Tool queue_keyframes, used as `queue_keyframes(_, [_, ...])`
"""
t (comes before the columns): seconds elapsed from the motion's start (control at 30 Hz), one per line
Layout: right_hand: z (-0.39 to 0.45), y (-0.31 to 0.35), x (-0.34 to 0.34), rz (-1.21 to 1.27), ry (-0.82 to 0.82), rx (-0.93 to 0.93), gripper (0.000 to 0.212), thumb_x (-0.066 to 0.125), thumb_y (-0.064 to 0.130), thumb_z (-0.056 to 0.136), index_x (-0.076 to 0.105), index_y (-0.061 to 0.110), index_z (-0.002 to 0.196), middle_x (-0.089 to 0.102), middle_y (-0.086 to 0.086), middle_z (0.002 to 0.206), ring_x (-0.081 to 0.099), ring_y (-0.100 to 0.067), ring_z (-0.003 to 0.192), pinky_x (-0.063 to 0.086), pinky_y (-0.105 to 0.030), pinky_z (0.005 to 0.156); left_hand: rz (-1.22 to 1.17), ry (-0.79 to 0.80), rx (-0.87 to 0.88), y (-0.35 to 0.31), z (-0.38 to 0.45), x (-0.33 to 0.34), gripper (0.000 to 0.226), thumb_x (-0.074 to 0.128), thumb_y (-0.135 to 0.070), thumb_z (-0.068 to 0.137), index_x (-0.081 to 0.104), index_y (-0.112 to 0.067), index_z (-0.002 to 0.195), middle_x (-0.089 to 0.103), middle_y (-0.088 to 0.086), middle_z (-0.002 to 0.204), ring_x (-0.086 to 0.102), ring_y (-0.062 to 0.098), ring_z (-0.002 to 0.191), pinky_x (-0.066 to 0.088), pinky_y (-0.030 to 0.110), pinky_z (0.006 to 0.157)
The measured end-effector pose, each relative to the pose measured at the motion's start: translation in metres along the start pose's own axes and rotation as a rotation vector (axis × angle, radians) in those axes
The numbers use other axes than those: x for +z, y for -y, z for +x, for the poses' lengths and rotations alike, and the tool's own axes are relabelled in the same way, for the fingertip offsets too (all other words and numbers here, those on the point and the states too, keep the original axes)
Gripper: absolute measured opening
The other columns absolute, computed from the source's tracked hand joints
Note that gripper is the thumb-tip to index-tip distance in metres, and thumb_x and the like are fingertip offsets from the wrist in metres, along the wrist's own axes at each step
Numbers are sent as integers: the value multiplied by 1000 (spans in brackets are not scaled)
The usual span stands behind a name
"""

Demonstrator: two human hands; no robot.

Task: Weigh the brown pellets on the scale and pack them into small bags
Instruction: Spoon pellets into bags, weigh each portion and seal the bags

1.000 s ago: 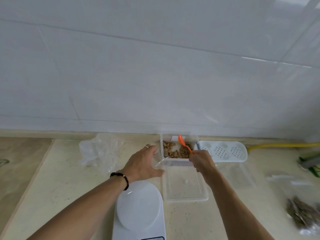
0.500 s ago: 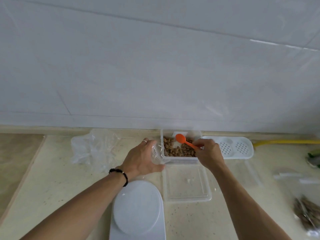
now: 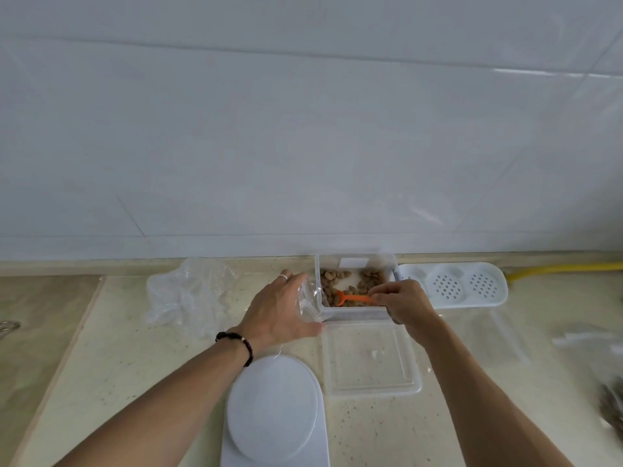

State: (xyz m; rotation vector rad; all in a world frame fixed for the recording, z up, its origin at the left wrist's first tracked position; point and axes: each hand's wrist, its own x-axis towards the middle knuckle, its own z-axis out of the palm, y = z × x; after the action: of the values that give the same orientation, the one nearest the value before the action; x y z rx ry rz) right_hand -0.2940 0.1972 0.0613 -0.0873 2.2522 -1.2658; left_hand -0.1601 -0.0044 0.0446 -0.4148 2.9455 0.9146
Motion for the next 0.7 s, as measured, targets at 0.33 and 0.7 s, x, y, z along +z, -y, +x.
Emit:
queue_keyframes(0.33, [-15, -13, -22, 373, -21, 58, 15, 58, -10, 87, 71, -7, 93, 59, -23, 75, 35, -12, 41, 28, -20, 38, -36, -49, -61, -11, 4, 2, 64, 77, -58, 56, 44, -28, 102, 42, -8, 95, 48, 16, 89, 45, 30, 74])
queue_keyframes(0.7, [-61, 38, -27, -209, -25, -350, 14, 65, 3, 85, 78, 11, 86, 62, 8, 61, 51, -1, 45, 39, -12, 48, -180, -121, -34, -39, 10, 3, 79, 82, -54, 59, 49, -21, 123, 46, -4, 107, 48, 15, 98, 48, 33, 85])
